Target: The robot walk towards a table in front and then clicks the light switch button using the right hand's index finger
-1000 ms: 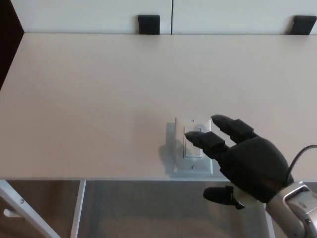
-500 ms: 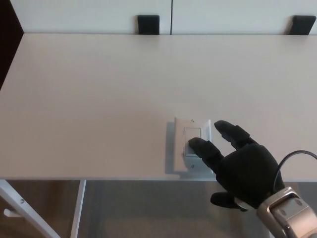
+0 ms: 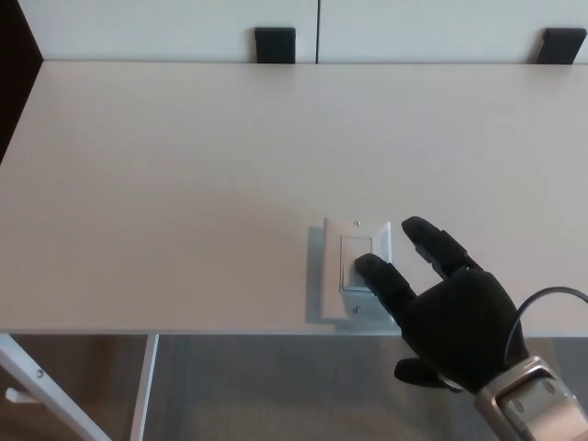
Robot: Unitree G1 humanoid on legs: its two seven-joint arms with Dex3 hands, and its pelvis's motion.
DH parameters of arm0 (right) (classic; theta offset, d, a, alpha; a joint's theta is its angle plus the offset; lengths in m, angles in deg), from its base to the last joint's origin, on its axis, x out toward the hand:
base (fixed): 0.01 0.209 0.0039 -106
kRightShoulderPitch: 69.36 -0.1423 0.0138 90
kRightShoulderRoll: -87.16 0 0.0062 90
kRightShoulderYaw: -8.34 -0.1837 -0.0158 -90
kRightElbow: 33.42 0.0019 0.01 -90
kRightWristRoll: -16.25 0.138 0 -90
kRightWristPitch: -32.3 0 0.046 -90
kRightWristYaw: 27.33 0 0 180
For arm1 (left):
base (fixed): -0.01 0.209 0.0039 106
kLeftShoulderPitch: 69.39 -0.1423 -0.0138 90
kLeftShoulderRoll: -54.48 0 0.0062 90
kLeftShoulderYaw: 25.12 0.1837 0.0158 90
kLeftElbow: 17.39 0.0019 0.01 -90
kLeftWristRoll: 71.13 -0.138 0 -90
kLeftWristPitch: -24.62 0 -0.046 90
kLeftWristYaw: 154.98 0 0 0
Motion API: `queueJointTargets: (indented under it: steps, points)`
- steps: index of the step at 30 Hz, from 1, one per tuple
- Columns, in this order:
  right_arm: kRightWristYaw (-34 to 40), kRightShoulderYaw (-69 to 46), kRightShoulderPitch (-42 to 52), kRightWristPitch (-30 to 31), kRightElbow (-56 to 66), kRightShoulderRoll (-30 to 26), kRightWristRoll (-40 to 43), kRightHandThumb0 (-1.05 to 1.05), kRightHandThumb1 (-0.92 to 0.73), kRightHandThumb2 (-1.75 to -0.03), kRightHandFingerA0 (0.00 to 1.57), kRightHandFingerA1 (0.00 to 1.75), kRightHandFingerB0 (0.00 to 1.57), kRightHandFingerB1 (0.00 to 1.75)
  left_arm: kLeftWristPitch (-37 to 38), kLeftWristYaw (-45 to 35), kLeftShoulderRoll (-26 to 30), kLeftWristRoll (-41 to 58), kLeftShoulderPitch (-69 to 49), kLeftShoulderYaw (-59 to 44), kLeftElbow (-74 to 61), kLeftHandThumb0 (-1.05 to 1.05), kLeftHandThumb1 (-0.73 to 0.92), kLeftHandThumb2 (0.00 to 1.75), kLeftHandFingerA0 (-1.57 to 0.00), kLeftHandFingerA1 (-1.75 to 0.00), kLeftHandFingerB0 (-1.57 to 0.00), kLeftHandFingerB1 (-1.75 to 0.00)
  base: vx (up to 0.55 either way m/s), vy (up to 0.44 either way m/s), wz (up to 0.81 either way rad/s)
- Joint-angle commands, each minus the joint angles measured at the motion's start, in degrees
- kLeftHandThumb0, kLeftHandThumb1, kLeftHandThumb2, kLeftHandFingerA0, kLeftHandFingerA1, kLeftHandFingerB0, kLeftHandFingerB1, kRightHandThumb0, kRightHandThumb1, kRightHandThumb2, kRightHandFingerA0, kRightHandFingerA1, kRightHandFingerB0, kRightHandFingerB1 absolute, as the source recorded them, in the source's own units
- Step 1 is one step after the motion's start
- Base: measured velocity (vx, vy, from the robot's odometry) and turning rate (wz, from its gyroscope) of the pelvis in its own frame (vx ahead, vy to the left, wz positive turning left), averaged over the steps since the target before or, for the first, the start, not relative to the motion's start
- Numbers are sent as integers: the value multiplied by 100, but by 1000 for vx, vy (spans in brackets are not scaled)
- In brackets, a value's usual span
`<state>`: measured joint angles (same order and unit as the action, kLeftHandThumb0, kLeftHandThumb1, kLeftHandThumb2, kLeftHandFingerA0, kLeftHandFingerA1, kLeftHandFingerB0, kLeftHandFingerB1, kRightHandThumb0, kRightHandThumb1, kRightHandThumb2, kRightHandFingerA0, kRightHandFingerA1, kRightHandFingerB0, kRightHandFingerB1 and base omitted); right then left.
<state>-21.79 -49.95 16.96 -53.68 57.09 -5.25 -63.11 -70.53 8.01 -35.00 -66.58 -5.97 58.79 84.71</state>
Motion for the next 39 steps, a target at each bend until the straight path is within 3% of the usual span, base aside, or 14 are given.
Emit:
queueJointTargets:
  steps: [1,4,5,12,13,14,21,22,26,31,32,36,37,39]
  points:
    - [157,83,84,181,81,-143,-200,-97,-66,-97,0,5,7,24,-45,-14,128,-100,17,-7,123,-41,68,60,-41,-44,-36,-37,0,0,0]
    - [160,104,98,203,99,-160,-196,-81,-75,-63,0,15,1,34,-24,-16,140,-115,28,8,149,-41,68,60,-41,-44,-36,-37,0,0,0]
    - [157,87,115,183,141,-171,-146,-95,-65,-96,0,6,6,27,-113,-39,161,-94,49,8,65,-40,68,60,-40,-43,-34,-36,0,0,0]
    - [166,115,127,193,156,-222,-157,-95,-65,-96,0,5,7,28,-141,-11,192,-93,82,26,54,-39,68,60,-40,-43,-34,-36,0,0,0]
    - [136,123,132,212,158,-224,-170,-81,-76,-63,0,16,3,34,-163,2,192,-101,80,33,28,-38,67,60,-40,-43,-34,-36,0,0,0]
    - [151,124,136,211,144,-226,-157,-89,-62,-97,0,10,6,31,-124,-24,202,-94,94,37,63,-40,67,59,-40,-44,-34,-36,0,0,0]
    - [185,120,124,229,34,-204,-91,-94,-65,-96,0,5,8,31,-68,-53,225,-83,148,48,163,-40,67,59,-40,-45,-35,-37,0,0,0]
    - [192,111,116,227,-7,-200,-67,-81,-74,-62,0,17,5,35,-91,-52,221,-72,156,45,158,-40,66,59,-40,-45,-35,-37,0,0,0]
    - [97,101,97,228,-87,-202,-16,-85,-60,-97,0,13,9,34,-140,-9,214,-91,126,49,94,-41,67,60,-41,-44,-36,-37,0,0,0]
    - [283,124,119,151,-165,-214,73,-81,-74,-63,0,18,8,36,-78,-72,248,-75,110,46,49,-40,66,59,-40,-44,-34,-36,0,0,0]
    - [310,139,133,153,-158,-224,59,-81,-58,-96,0,19,9,42,-142,-25,244,-110,139,61,56,-41,66,59,-41,-44,-35,-36,0,0,0]
    - [169,208,109,109,-147,-321,14,-82,-78,-63,0,20,30,49,-220,-35,223,-63,159,50,9,-40,66,59,-40,-45,-34,-36,0,0,0]
    - [158,196,126,62,-122,-326,100,-85,-64,-98,4,20,36,58,-226,-32,221,-63,159,49,7,-40,66,59,-40,-44,-35,-36,0,0,0]
    - [207,169,152,-66,-99,-343,301,-83,-77,-63,2,33,50,50,-231,-38,232,-72,177,53,19,-40,66,59,-40,-44,-35,-36,0,0,0]
